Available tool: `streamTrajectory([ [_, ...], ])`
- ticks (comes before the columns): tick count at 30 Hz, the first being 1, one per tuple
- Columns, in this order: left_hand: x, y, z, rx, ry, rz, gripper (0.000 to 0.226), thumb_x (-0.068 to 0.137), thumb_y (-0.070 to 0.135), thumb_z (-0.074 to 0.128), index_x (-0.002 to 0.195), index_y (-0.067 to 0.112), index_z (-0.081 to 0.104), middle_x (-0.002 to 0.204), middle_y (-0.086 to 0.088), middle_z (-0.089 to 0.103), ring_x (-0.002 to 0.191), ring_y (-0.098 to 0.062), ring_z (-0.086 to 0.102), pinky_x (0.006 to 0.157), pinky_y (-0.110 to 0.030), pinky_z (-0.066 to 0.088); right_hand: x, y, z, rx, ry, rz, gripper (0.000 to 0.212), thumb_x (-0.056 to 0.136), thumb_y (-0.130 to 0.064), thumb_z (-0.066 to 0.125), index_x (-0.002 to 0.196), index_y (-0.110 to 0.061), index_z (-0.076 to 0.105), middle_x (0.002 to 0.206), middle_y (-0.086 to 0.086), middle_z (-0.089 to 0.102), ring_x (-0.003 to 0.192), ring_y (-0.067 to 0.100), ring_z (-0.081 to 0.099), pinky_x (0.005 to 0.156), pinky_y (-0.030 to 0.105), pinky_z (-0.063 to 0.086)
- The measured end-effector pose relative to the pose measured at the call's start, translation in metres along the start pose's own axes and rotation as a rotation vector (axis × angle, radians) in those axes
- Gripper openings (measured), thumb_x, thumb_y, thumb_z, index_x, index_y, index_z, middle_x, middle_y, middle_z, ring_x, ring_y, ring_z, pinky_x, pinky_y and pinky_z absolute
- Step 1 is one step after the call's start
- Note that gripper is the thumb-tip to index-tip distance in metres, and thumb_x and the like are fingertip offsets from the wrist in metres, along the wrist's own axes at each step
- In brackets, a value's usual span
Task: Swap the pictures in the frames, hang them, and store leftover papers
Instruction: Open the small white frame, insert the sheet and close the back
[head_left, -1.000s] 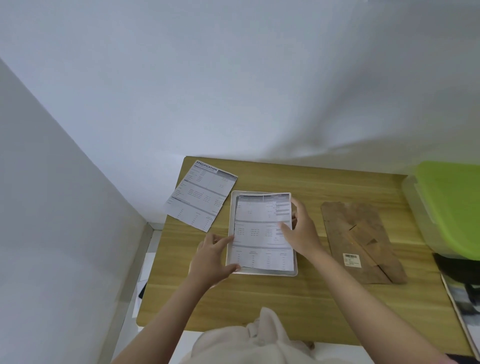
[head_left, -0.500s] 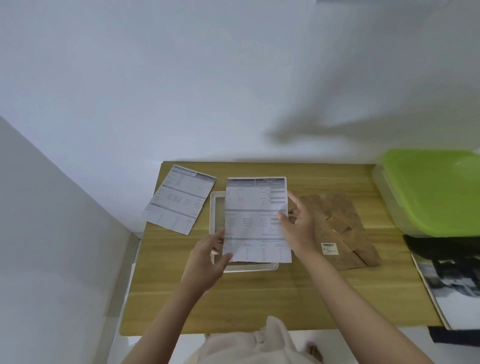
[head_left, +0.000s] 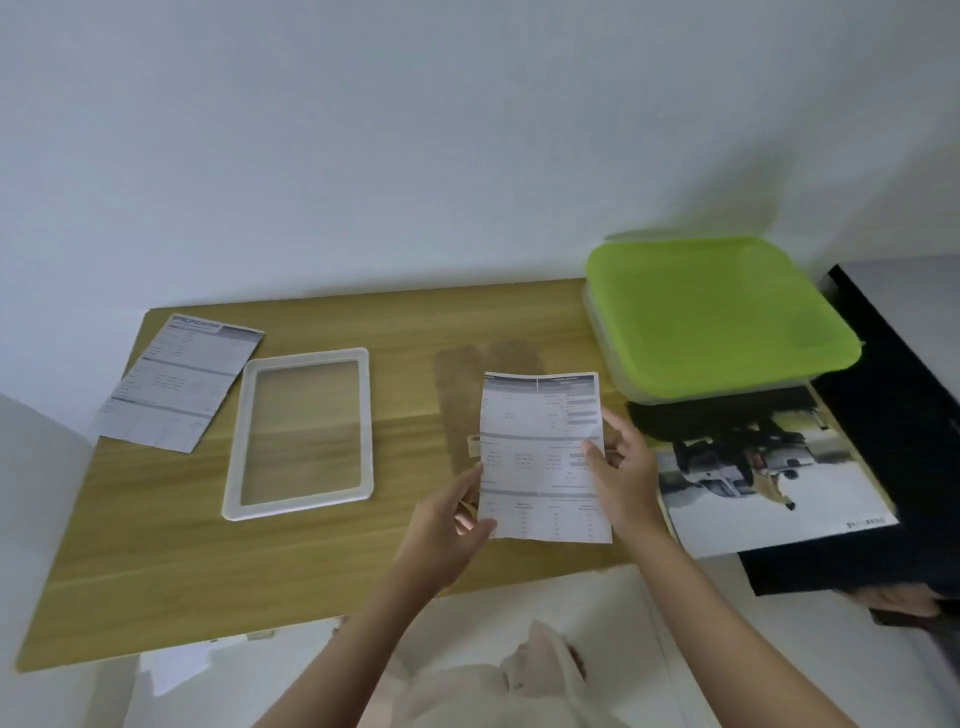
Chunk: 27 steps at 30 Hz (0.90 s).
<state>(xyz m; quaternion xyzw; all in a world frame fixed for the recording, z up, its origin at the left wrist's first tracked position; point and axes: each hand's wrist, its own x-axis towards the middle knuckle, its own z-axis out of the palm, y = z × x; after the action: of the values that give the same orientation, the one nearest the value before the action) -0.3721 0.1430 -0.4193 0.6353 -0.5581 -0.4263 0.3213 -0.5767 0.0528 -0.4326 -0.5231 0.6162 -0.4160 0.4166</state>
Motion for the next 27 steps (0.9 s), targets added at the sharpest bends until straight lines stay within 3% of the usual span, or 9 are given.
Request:
streamTrajectory([
  [8, 0.008, 0.047, 0.143, -0.001, -0.083, -0.009, 0.058, 0.081, 0.008, 0.066, 0.134, 0.022, 0.045, 0.086, 0.017, 0.059, 0.069, 0.001, 0.057, 0.065, -0.009, 0.047, 0.014, 0.059, -0.134, -0.119, 0.059, 0.060, 0.040, 0.087, -0.007, 0.062, 0.125, -0.020, 0.057, 0.088, -0.010, 0.065, 0.083, 0.009, 0.065, 0.073, 0.028, 0.055],
  [11, 0.013, 0.061, 0.170, 0.009, -0.063, -0.025, 0.053, 0.080, 0.003, 0.065, 0.126, 0.025, 0.050, 0.078, 0.022, 0.055, 0.068, 0.009, 0.055, 0.062, -0.006, 0.045, 0.027, 0.070, -0.158, -0.172, 0.044, 0.051, 0.037, 0.088, -0.008, 0.062, 0.123, -0.018, 0.057, 0.087, -0.015, 0.062, 0.081, 0.003, 0.063, 0.066, 0.015, 0.052],
  [14, 0.023, 0.068, 0.186, 0.033, -0.054, -0.065, 0.050, 0.079, 0.004, 0.065, 0.124, 0.021, 0.053, 0.076, 0.020, 0.056, 0.065, 0.007, 0.054, 0.061, -0.004, 0.041, 0.044, 0.074, -0.170, -0.243, -0.002, 0.048, 0.035, 0.088, -0.010, 0.062, 0.122, -0.017, 0.057, 0.084, -0.010, 0.061, 0.074, 0.004, 0.061, 0.059, 0.013, 0.047],
  [18, 0.039, 0.074, 0.195, 0.079, -0.061, -0.104, 0.042, 0.078, 0.009, 0.066, 0.117, 0.019, 0.056, 0.079, 0.012, 0.057, 0.067, -0.002, 0.054, 0.062, -0.010, 0.042, 0.067, 0.081, -0.177, -0.307, -0.060, 0.019, 0.032, 0.088, -0.009, 0.061, 0.119, -0.017, 0.059, 0.085, 0.001, 0.064, 0.074, 0.015, 0.063, 0.064, 0.033, 0.055],
  [21, 0.048, 0.074, 0.198, 0.102, -0.082, -0.116, 0.039, 0.077, 0.009, 0.067, 0.113, 0.018, 0.057, 0.078, 0.009, 0.056, 0.068, -0.005, 0.053, 0.064, -0.015, 0.044, 0.076, 0.090, -0.178, -0.363, -0.044, 0.019, 0.029, 0.085, -0.012, 0.063, 0.114, -0.017, 0.063, 0.090, 0.005, 0.064, 0.076, 0.016, 0.062, 0.061, 0.027, 0.050],
  [25, 0.053, 0.072, 0.201, 0.156, -0.082, -0.136, 0.044, 0.075, 0.014, 0.069, 0.117, 0.019, 0.055, 0.087, -0.002, 0.057, 0.080, -0.020, 0.056, 0.076, -0.033, 0.053, 0.076, 0.096, -0.177, -0.390, 0.030, 0.030, 0.024, 0.084, -0.019, 0.067, 0.107, -0.017, 0.066, 0.097, 0.008, 0.059, 0.075, 0.012, 0.056, 0.058, 0.017, 0.038],
  [27, 0.053, 0.070, 0.202, 0.187, -0.073, -0.136, 0.055, 0.076, 0.018, 0.070, 0.128, 0.019, 0.050, 0.085, 0.005, 0.051, 0.080, -0.017, 0.053, 0.075, -0.026, 0.050, 0.076, 0.097, -0.176, -0.377, 0.059, 0.048, 0.024, 0.083, -0.021, 0.067, 0.106, -0.017, 0.066, 0.098, 0.007, 0.058, 0.079, 0.015, 0.055, 0.058, 0.017, 0.036],
])
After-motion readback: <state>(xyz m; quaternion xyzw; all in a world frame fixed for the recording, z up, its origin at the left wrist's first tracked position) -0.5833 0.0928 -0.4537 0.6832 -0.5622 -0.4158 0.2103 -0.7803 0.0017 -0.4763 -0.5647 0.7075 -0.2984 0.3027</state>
